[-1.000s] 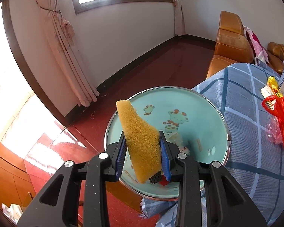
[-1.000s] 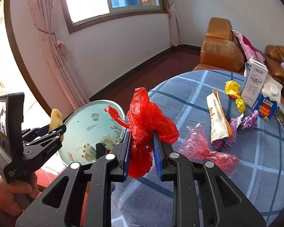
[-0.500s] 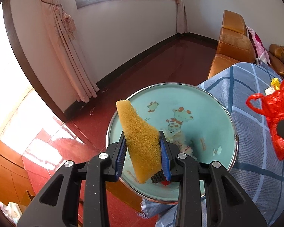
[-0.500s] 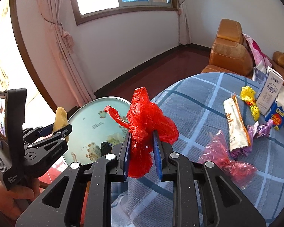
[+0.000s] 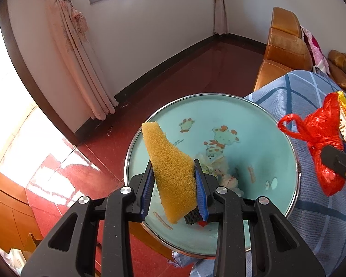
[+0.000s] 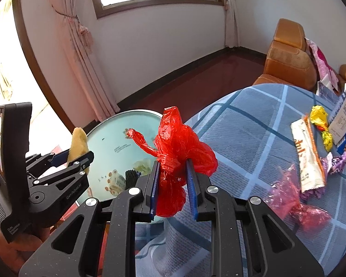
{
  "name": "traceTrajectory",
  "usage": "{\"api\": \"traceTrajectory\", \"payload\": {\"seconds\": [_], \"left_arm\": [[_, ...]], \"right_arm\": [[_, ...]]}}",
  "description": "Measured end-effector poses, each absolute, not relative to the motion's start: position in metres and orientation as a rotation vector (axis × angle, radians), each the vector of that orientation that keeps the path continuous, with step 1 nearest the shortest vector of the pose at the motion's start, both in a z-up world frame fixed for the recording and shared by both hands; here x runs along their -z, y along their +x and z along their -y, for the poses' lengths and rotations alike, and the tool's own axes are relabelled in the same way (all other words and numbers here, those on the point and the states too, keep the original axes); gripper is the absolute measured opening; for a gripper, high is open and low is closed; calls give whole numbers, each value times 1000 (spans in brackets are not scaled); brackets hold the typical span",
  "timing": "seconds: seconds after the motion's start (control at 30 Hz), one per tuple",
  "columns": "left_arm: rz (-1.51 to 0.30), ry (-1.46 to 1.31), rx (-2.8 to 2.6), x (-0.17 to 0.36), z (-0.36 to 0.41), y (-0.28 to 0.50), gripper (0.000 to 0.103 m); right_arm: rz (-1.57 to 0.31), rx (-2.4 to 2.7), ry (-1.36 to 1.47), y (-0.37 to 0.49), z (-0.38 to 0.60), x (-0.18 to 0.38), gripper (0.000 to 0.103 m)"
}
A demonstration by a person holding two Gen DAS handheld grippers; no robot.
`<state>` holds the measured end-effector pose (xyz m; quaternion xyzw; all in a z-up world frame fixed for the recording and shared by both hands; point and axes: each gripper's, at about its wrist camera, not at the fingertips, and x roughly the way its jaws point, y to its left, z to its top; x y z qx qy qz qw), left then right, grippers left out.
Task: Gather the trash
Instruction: 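Carry sponge and red bag over the wastebasket and open both grippers to drop them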
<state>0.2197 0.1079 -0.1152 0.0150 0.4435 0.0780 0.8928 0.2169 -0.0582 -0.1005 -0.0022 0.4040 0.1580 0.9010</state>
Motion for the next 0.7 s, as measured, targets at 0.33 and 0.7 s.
{"api": "traceTrajectory", "payload": {"seconds": [0.33,0.7], "left_arm": [[-941,36,-183,122,-114,227,33],[-953,31,-176,124,-111,230,33]], "right_arm": [[-912,-386,-21,243,34,128,28],[-842,-407,-28,233,39,112,42]]}}
